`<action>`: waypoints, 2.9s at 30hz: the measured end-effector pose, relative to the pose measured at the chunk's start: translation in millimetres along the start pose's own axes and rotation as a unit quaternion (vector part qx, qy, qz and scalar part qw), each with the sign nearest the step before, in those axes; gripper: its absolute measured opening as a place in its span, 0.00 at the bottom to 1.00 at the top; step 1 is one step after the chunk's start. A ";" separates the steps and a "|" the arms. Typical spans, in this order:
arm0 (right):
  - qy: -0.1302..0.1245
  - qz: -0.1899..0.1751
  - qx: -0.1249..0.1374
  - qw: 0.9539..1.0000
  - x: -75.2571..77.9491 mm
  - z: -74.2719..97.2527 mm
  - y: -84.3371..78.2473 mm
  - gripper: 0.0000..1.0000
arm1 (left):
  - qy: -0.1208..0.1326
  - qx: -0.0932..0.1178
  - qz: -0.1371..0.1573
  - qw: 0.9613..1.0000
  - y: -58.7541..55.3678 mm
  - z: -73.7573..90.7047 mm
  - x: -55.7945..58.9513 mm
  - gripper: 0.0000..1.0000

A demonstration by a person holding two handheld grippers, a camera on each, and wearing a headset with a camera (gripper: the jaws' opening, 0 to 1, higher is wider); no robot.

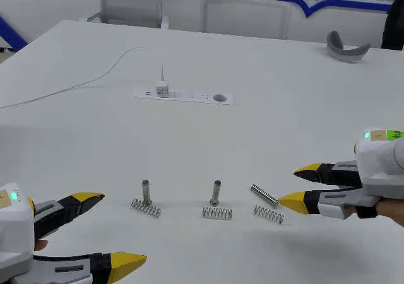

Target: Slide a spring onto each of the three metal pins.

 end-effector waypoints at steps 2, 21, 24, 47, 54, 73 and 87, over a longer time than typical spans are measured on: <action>-0.002 -0.002 -0.007 1.000 2.8 -3.3 0.6 0.40 | 0.001 0.000 -0.001 1.000 -0.1 0.2 0.0 0.81; -0.016 -0.016 -0.082 0.996 22.2 -39.2 4.0 0.27 | 0.003 -0.005 -0.001 1.000 -2.9 1.9 1.0 0.80; -0.018 -0.020 -0.093 0.995 25.0 -45.2 3.1 0.25 | 0.004 -0.005 0.000 1.000 -3.7 2.4 0.3 0.80; -0.012 -0.043 -0.158 0.987 35.0 -76.7 -4.5 0.14 | 0.008 -0.011 0.005 1.000 -8.2 1.8 0.0 0.79; -0.007 -0.045 -0.171 0.984 37.0 -80.4 -6.5 0.14 | 0.009 -0.012 0.007 1.000 -10.0 2.2 -0.5 0.78; 0.010 -0.048 -0.209 0.977 39.3 -86.7 -6.0 0.10 | 0.012 -0.012 0.008 1.000 -9.9 2.8 -2.9 0.78; 0.013 -0.080 -0.264 0.961 41.0 -91.4 -0.9 0.10 | 0.011 -0.011 0.008 1.000 -7.8 3.0 -4.4 0.78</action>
Point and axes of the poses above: the centre of the closed fingertips' face, and the gripper's own axes: z roughly backward along the fingers, x roughly to its right, y roughly out of its top, the point moved 6 cm from there along z, roughly backward along the fingers, and after that the axes turned 13 degrees about y, right-handed, at the moved point
